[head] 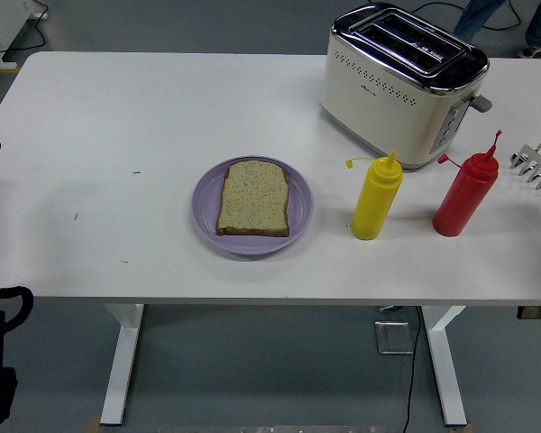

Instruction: Pick up the cup,pour liquid into bread,place the cup on the desk

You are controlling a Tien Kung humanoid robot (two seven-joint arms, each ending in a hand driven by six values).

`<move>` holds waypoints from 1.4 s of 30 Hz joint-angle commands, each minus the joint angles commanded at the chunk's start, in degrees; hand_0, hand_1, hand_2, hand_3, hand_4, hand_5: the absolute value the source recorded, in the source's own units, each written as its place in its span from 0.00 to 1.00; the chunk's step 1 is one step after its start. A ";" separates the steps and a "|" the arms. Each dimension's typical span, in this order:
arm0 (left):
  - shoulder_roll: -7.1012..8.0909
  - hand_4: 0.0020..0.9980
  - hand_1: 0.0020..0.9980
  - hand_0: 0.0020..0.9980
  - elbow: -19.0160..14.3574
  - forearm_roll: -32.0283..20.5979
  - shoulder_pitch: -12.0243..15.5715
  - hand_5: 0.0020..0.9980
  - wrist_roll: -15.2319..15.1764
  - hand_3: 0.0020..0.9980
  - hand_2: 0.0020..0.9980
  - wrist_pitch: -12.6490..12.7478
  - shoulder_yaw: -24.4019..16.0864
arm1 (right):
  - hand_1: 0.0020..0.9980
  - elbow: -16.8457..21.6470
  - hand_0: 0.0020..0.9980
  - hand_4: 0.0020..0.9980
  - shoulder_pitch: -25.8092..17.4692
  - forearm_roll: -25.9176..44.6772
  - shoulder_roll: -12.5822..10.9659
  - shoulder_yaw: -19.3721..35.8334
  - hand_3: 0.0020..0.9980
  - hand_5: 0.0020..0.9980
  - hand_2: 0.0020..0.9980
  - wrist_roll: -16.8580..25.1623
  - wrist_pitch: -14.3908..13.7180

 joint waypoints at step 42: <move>0.00 0.56 0.73 0.78 -0.03 -0.02 -0.30 1.00 -0.08 0.68 0.73 -0.01 -0.35 | 0.82 0.05 0.87 0.78 0.24 -0.07 0.08 0.02 0.92 0.42 0.88 -0.30 0.22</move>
